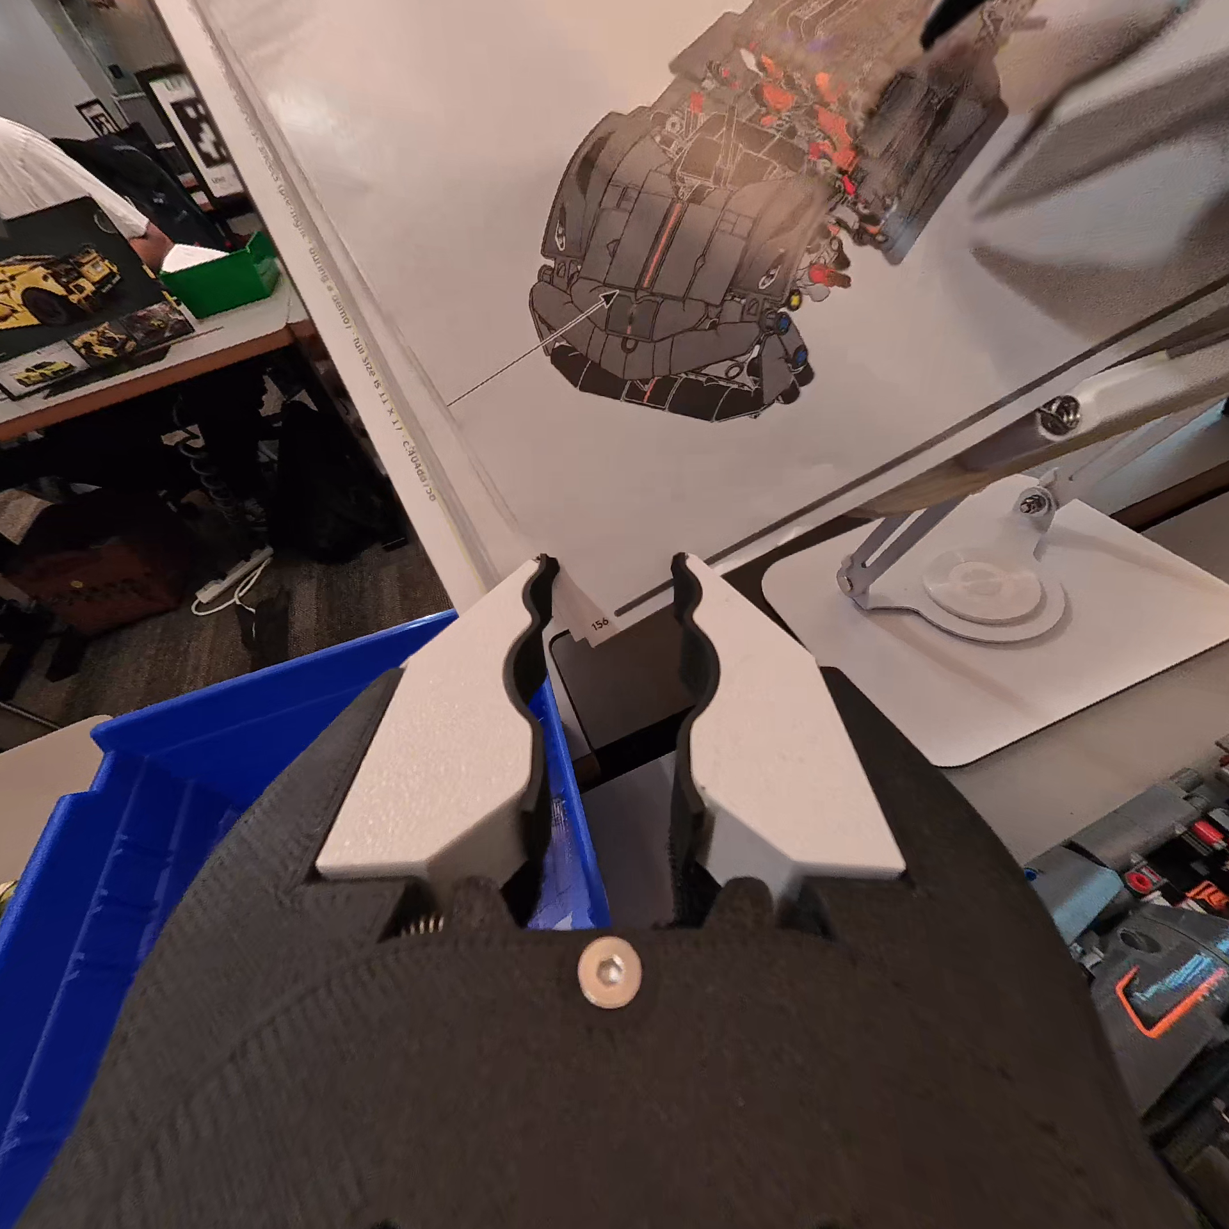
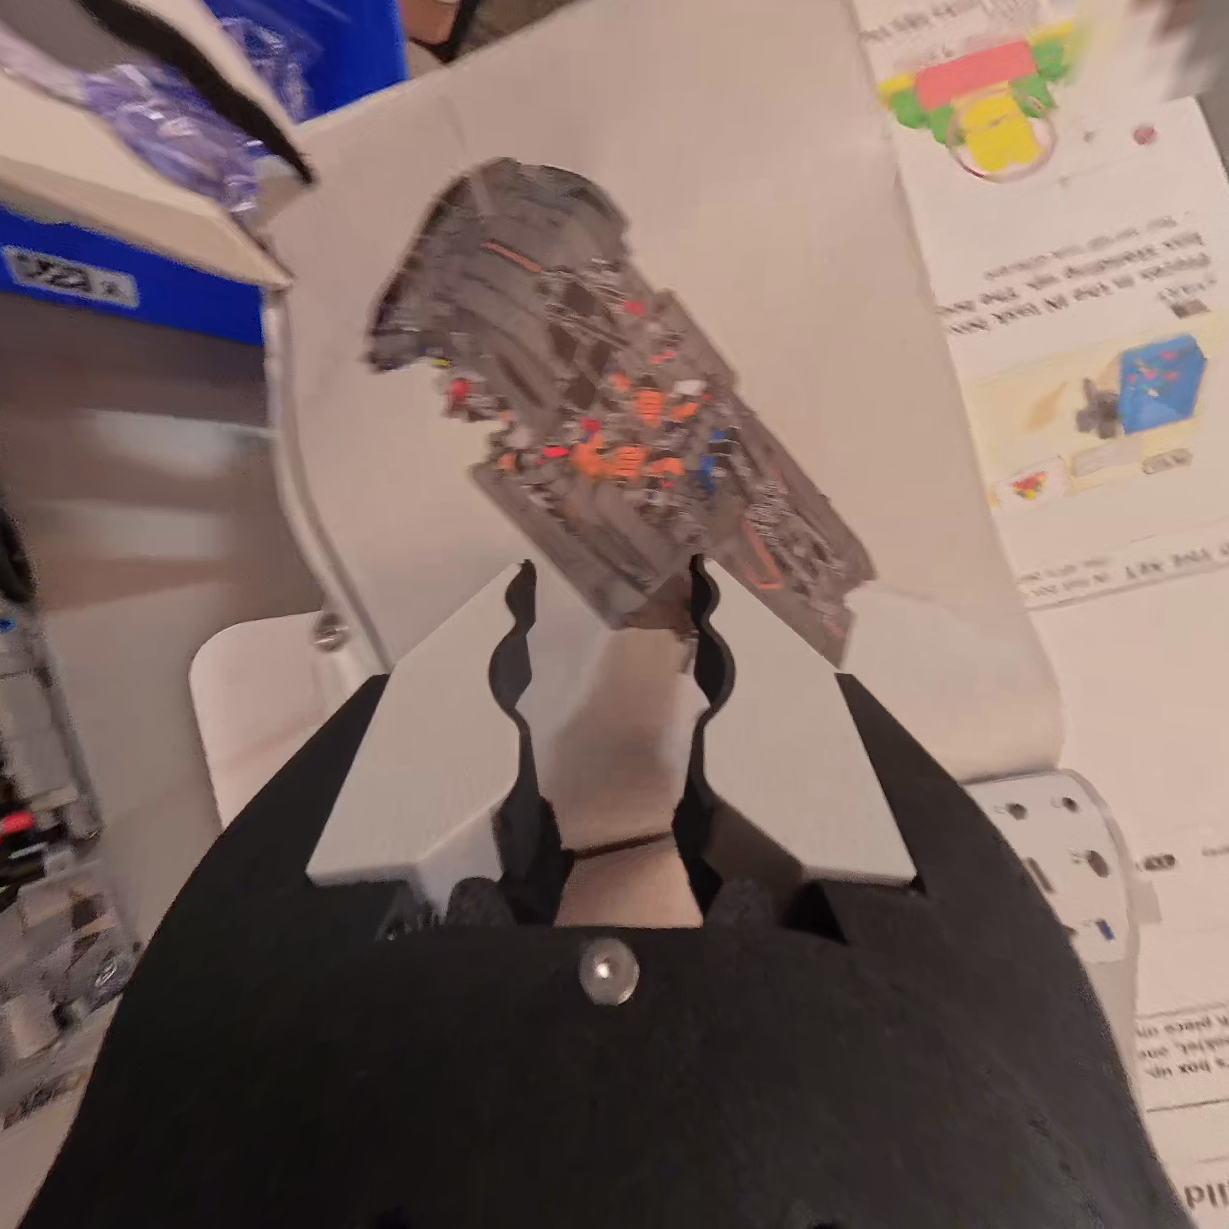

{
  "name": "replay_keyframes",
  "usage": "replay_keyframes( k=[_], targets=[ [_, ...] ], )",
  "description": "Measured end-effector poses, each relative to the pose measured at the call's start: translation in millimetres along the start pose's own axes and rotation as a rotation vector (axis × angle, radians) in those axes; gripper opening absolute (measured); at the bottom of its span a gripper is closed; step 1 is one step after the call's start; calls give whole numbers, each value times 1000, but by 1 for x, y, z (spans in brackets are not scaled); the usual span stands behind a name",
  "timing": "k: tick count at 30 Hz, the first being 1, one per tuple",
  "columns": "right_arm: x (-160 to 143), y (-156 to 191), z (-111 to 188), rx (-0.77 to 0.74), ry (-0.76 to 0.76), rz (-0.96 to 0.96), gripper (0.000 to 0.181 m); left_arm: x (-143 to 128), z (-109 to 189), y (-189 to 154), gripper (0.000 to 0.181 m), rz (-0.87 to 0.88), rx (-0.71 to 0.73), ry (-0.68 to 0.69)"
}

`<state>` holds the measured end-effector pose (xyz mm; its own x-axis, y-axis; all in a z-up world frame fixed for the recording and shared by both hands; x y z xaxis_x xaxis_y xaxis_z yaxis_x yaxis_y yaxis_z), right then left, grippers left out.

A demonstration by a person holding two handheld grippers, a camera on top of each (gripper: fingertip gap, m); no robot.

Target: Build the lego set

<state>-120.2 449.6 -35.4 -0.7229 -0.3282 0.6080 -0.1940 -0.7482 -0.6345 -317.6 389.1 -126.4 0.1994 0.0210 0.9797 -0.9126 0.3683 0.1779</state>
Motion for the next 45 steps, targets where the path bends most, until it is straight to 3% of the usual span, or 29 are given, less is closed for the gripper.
replay_keyframes(
  k=[2,5,9,17,19,24,27,45],
  targets=[
    [3,20,0,62,-24,37,57,-1,-1,0,34,-4,0,11],
    [8,48,-6,144,-42,96,57,-1,-1,-1,33,-12,2,9],
    [19,65,-16,135,-42,167,41,-1,-1,-1,33,-1,-3,7],
    [17,63,-25,127,-36,135,22,-1,0,0,33,4,-9,0],
    [16,66,-27,139,-32,133,31,-1,1,1,32,11,-10,-5],
    [14,75,-34,88,13,248,34,-1,1,1,31,28,-30,-5],
    [13,76,-36,42,20,292,19,-1,0,-1,31,9,-32,4],
    [11,69,-33,152,10,172,9,-1,2,2,31,47,-45,-9]
  ],
)
Point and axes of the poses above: each gripper's, where its closed fingertips meet, z back along the fingers, x out of its top, y = z × x across the jaws, the point moved 9 cm from there along z, back along the fingers, and after that the axes turned 11 degrees about -y, right-handed, at the moved point
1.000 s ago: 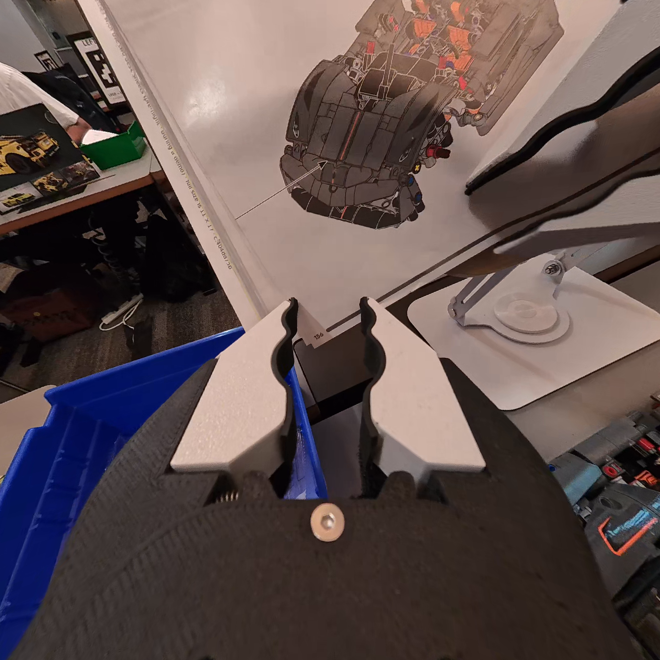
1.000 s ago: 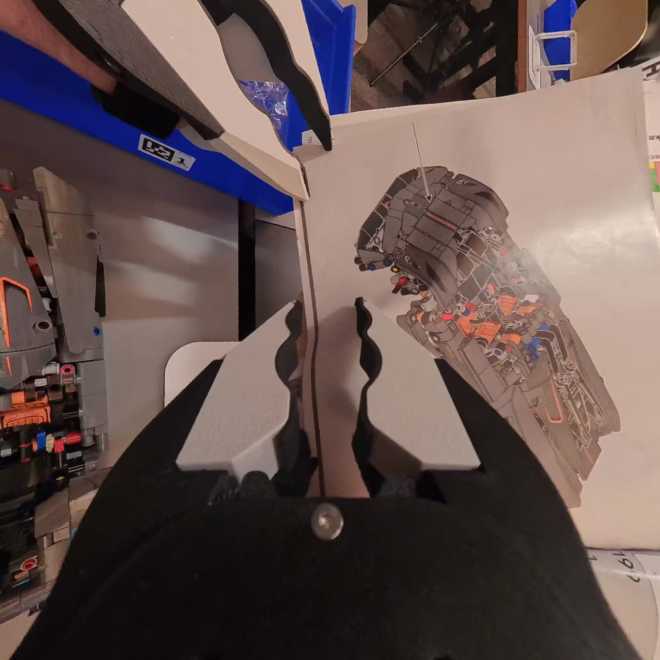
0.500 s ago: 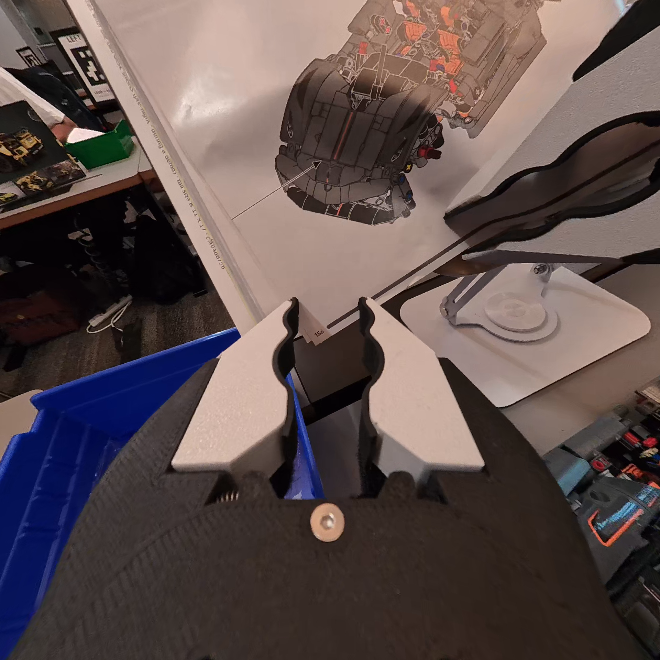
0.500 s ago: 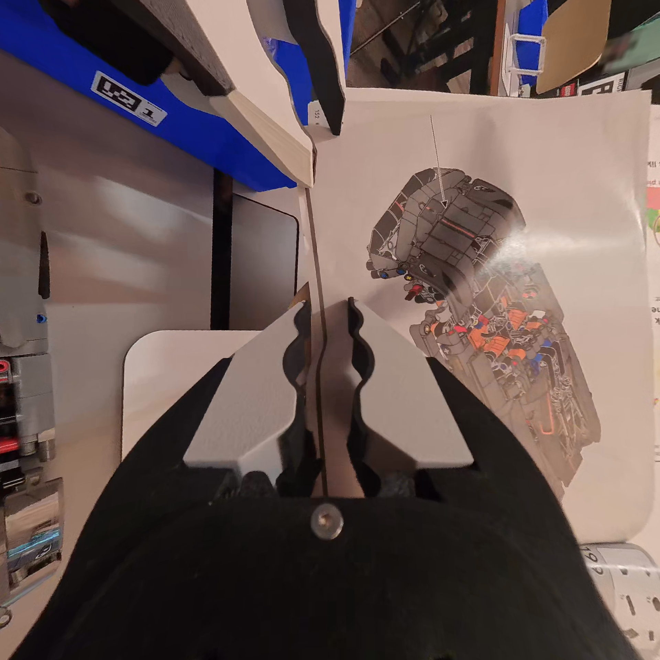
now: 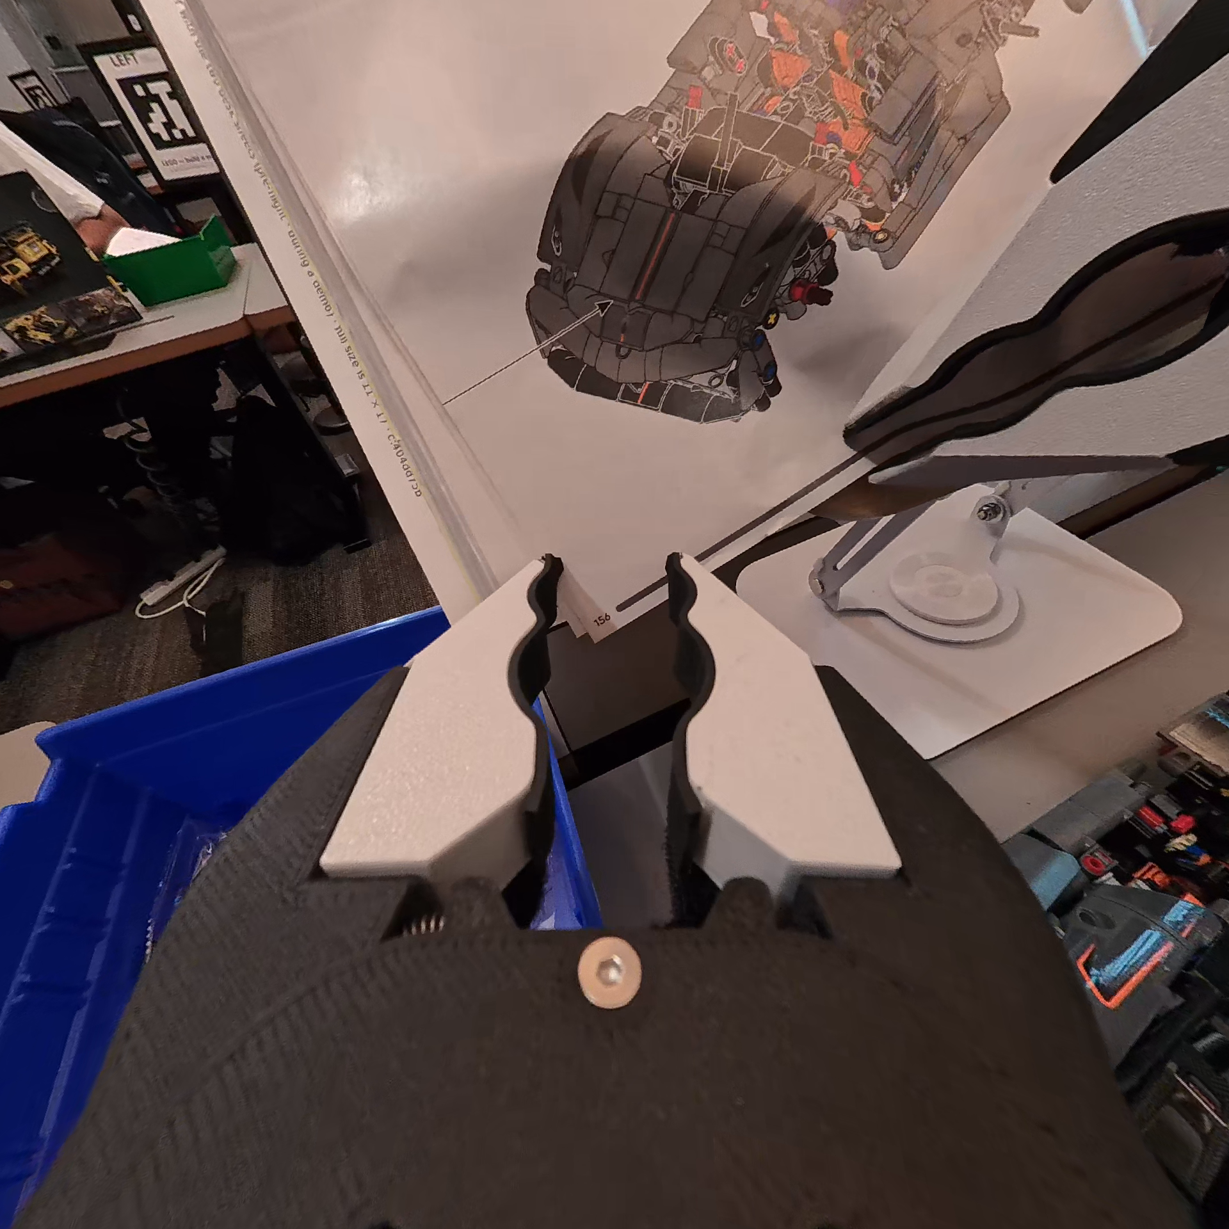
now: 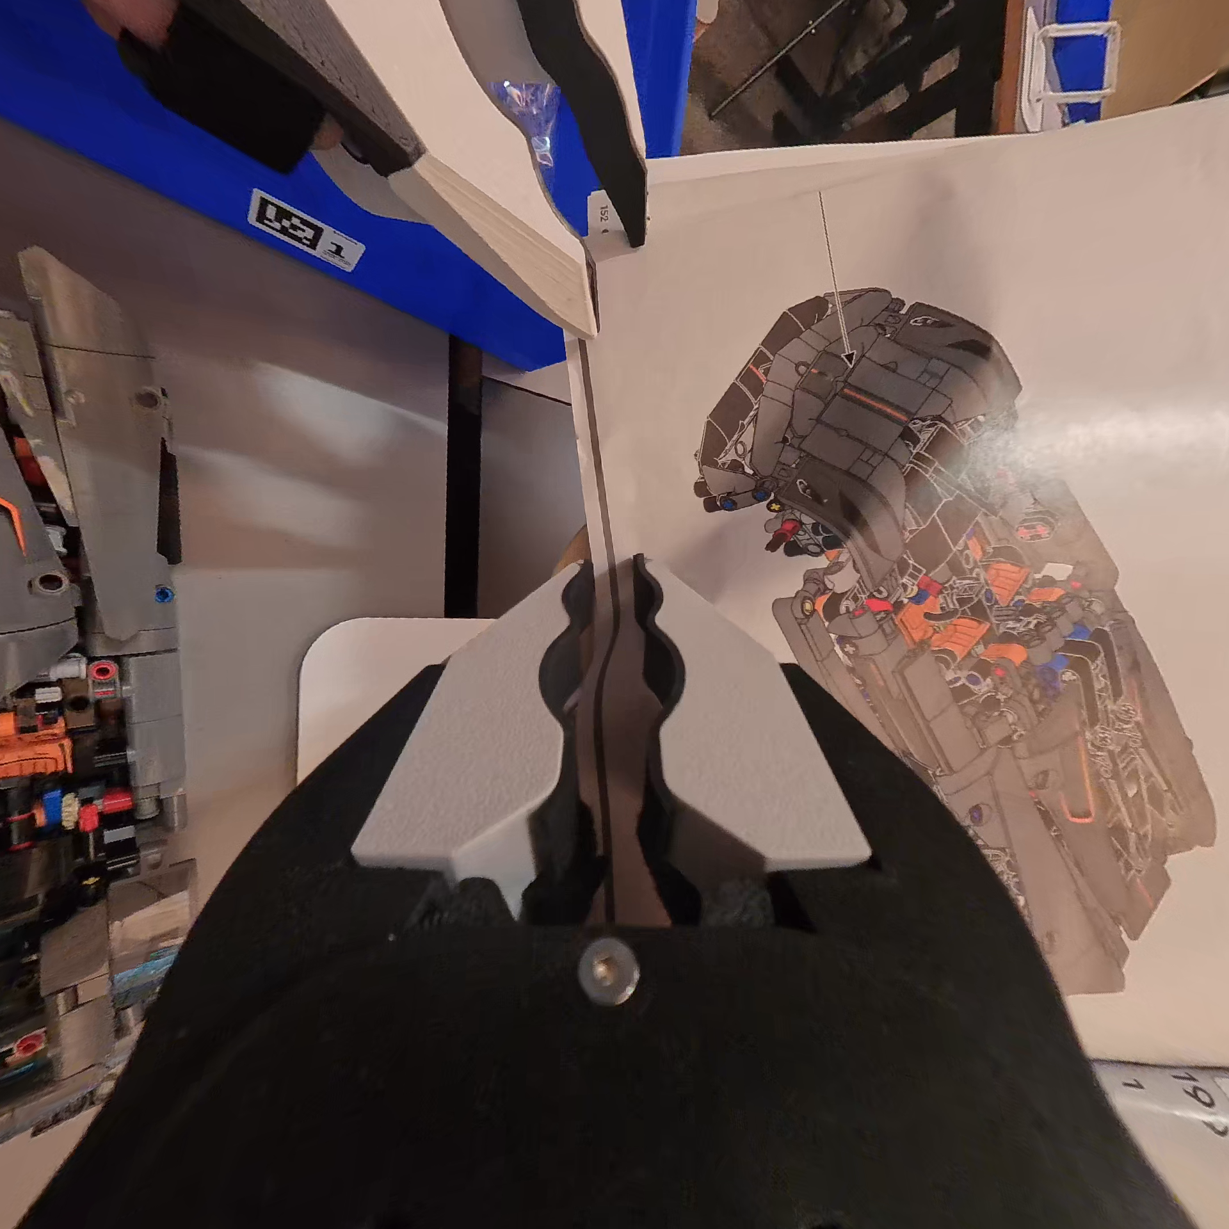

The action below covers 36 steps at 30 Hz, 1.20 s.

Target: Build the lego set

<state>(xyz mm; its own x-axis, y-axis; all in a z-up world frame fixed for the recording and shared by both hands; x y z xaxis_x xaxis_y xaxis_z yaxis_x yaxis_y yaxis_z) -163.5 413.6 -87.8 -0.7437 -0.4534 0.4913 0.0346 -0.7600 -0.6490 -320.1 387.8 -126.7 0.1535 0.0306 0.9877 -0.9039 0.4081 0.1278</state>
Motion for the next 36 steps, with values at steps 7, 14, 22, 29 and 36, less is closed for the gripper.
replay_keyframes(
  k=[7,14,22,29,36],
  targets=[
    [0,-4,0,48,1,-46,7,0,0,0,31,-1,2,5],
    [1,0,-1,18,21,-7,12,0,-1,1,31,2,0,4],
    [0,-1,-1,-26,24,25,0,0,-1,-1,30,-7,-2,7],
    [7,5,-3,-50,3,60,23,-1,-2,-2,31,-6,-13,12],
    [19,12,-19,-80,19,119,26,-1,-3,-2,30,1,-27,13]
  ],
)
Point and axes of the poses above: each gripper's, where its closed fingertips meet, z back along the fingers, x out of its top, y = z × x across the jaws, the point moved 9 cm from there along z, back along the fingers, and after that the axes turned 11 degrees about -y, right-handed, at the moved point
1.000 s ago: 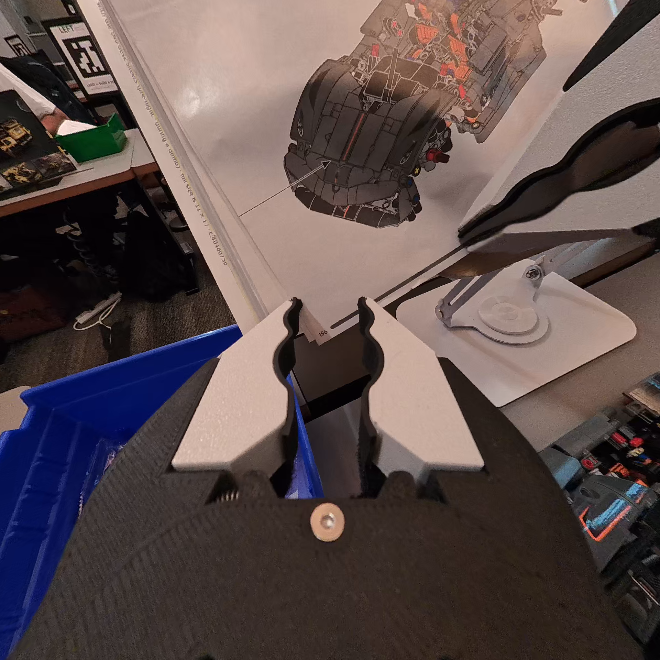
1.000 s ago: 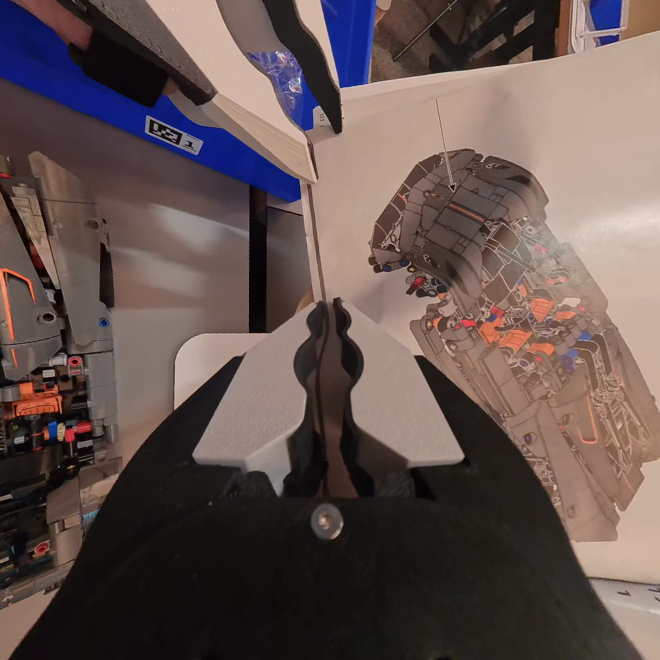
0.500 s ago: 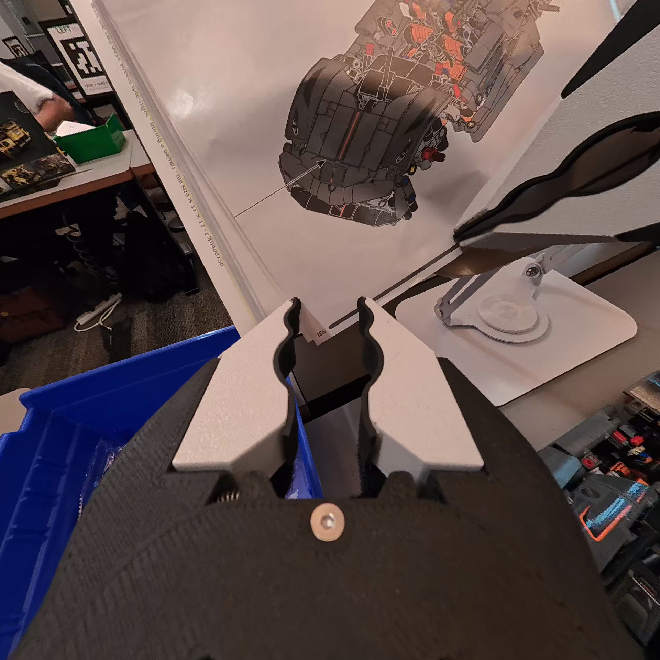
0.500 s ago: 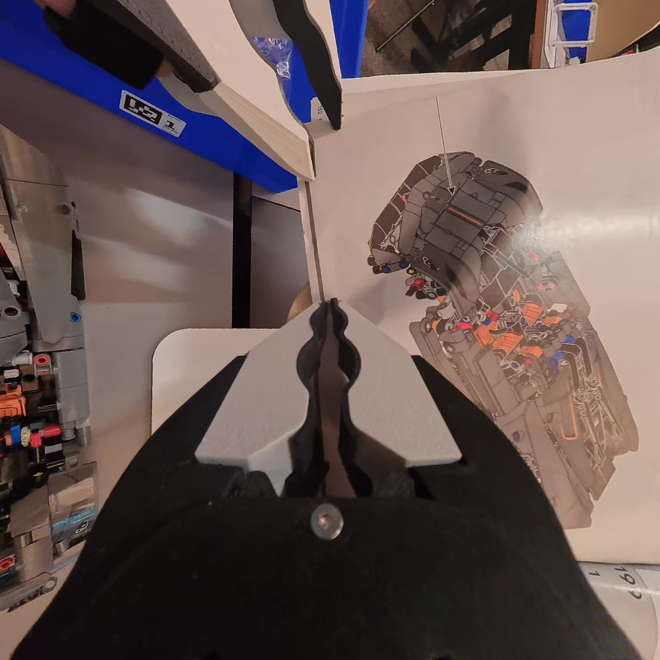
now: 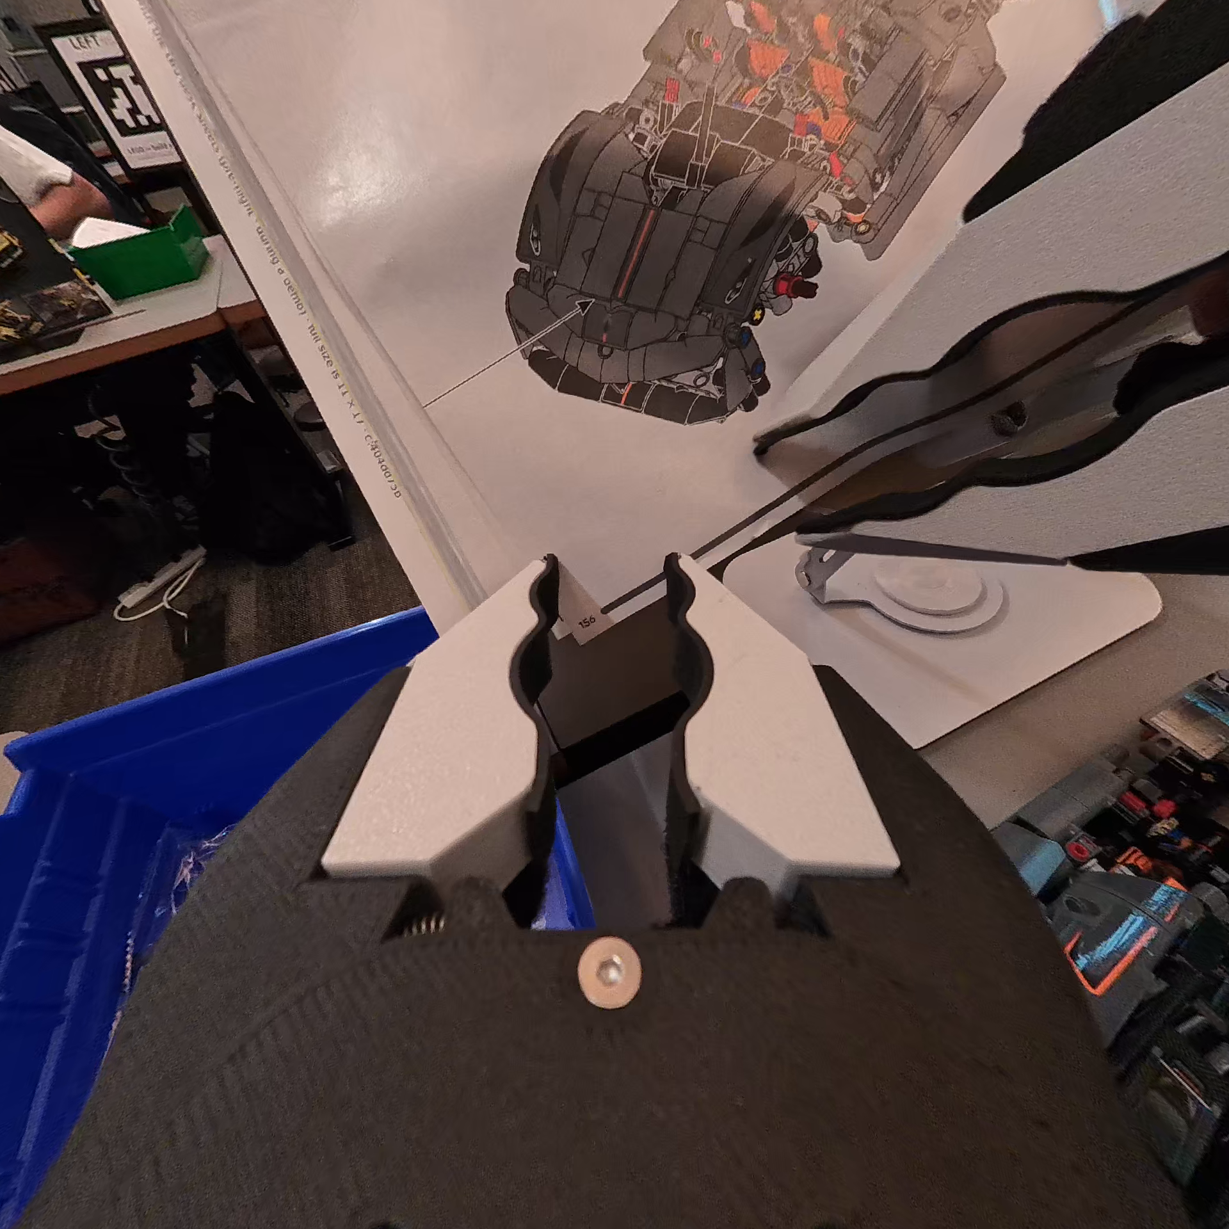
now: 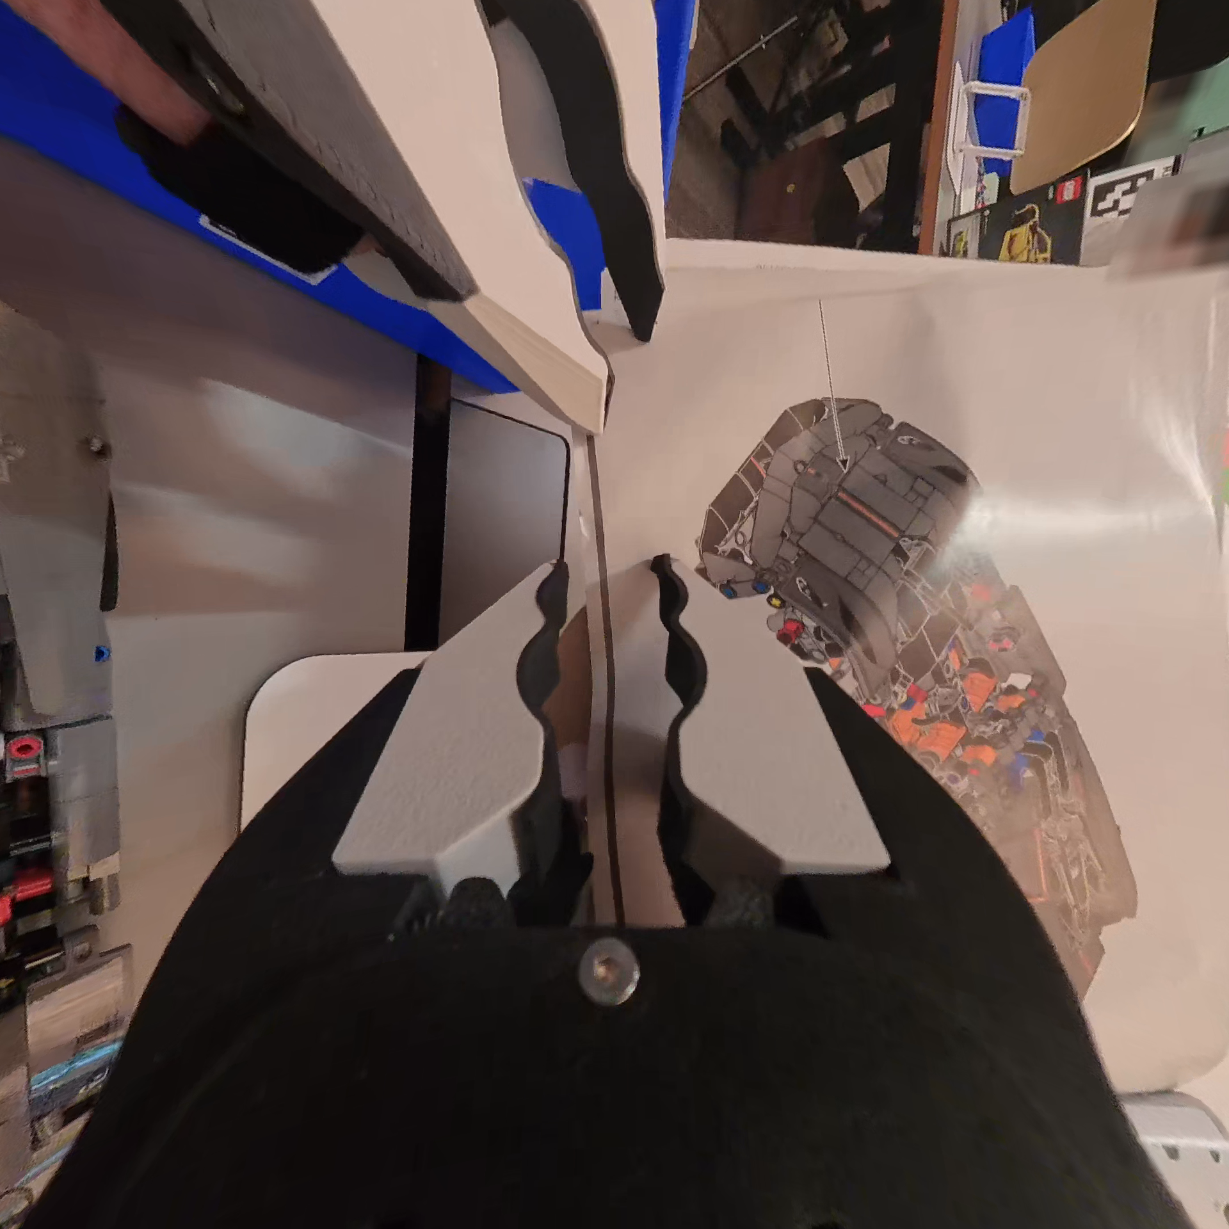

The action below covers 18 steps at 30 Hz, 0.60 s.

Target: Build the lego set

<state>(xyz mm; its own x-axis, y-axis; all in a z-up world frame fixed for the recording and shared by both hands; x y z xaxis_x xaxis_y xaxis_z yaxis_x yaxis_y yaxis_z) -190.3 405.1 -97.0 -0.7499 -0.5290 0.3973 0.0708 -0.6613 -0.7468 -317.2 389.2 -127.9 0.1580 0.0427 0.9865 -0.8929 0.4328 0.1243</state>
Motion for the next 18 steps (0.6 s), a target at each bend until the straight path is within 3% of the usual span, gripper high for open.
replay_keyframes(
  k=[18],
  targets=[
    [-3,-8,1,52,-32,-85,0,1,2,1,27,18,-12,-14]
  ],
)
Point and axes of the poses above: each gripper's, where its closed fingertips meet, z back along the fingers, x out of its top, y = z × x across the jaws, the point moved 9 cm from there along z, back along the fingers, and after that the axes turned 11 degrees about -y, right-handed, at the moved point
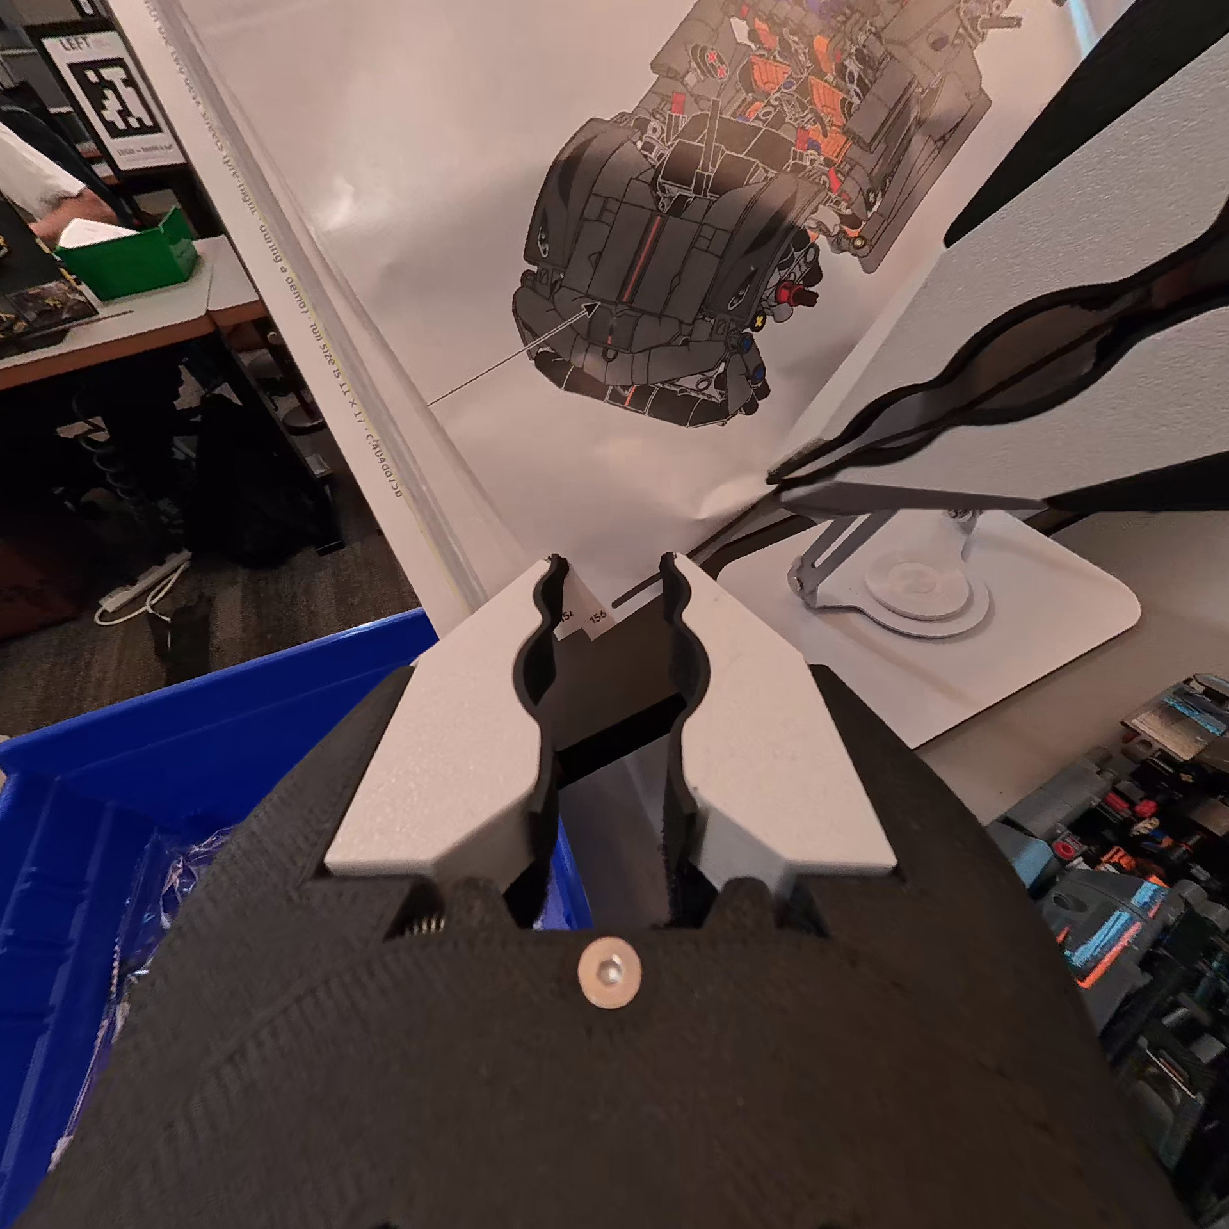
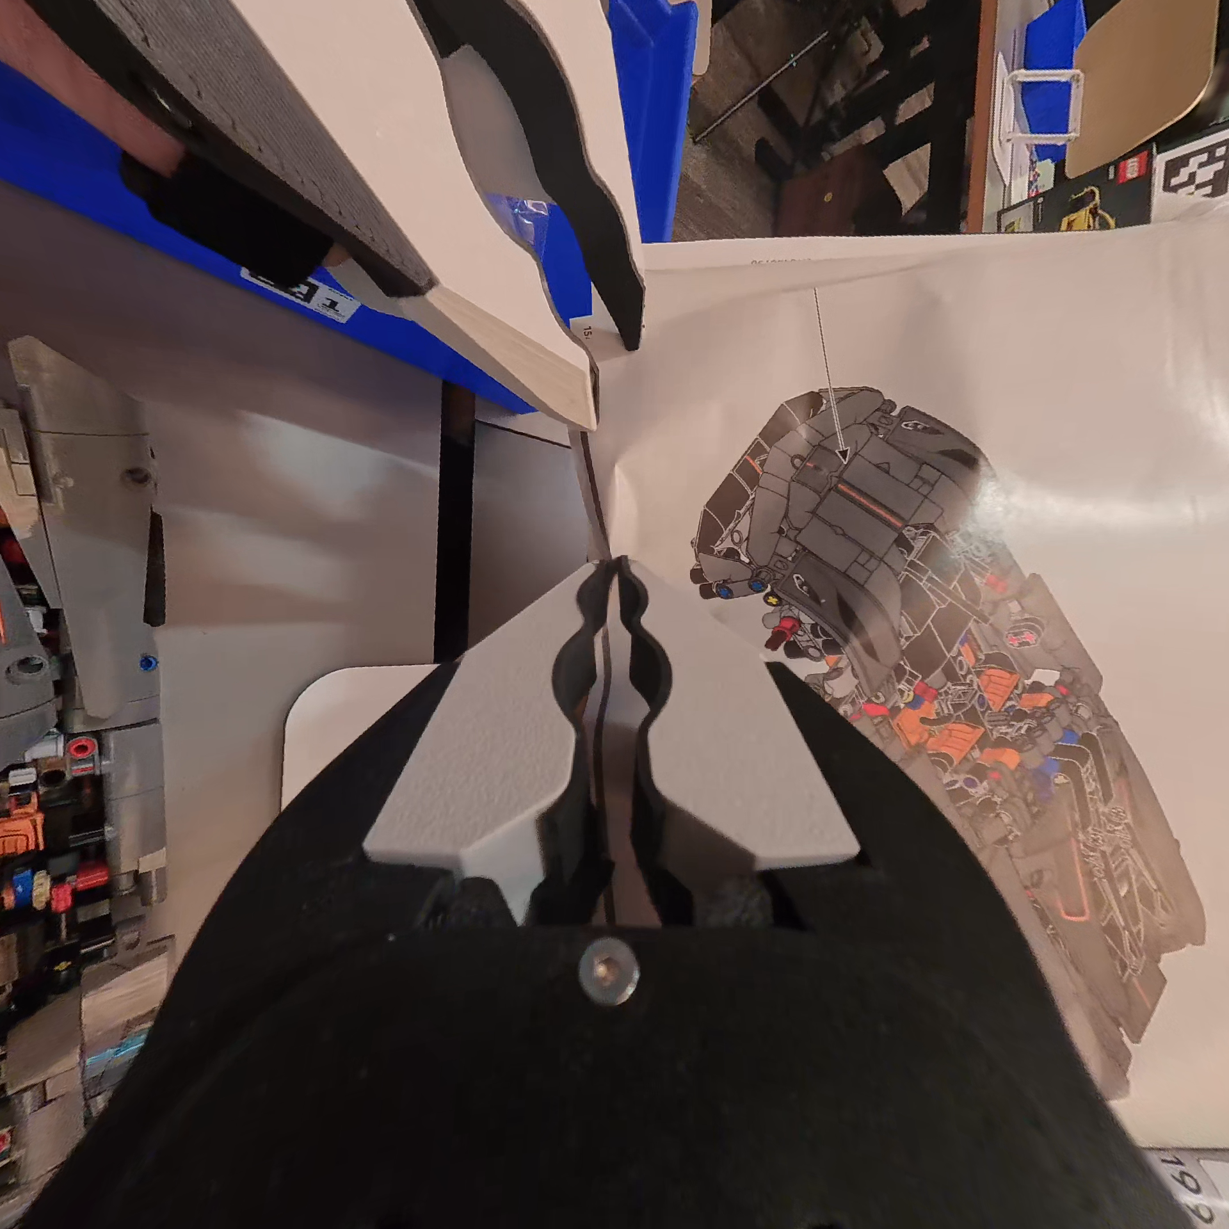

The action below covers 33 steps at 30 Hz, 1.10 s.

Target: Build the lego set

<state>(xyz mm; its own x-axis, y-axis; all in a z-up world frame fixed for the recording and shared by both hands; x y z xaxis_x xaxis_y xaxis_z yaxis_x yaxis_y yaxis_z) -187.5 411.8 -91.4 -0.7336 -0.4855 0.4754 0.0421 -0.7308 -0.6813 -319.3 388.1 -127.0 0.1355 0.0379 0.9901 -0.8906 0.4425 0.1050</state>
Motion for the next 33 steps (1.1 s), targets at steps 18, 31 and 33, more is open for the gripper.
replay_keyframes(
  k=[18,31,33],
  targets=[
    [1,-24,44,53,-285,-366,0,13,17,11,42,172,-83,-148],
    [-4,-17,74,96,-455,-439,0,50,26,-19,30,365,-372,-428],
    [-1,-13,76,81,-452,-408,0,53,23,-27,19,370,-393,-441]
  ],
)
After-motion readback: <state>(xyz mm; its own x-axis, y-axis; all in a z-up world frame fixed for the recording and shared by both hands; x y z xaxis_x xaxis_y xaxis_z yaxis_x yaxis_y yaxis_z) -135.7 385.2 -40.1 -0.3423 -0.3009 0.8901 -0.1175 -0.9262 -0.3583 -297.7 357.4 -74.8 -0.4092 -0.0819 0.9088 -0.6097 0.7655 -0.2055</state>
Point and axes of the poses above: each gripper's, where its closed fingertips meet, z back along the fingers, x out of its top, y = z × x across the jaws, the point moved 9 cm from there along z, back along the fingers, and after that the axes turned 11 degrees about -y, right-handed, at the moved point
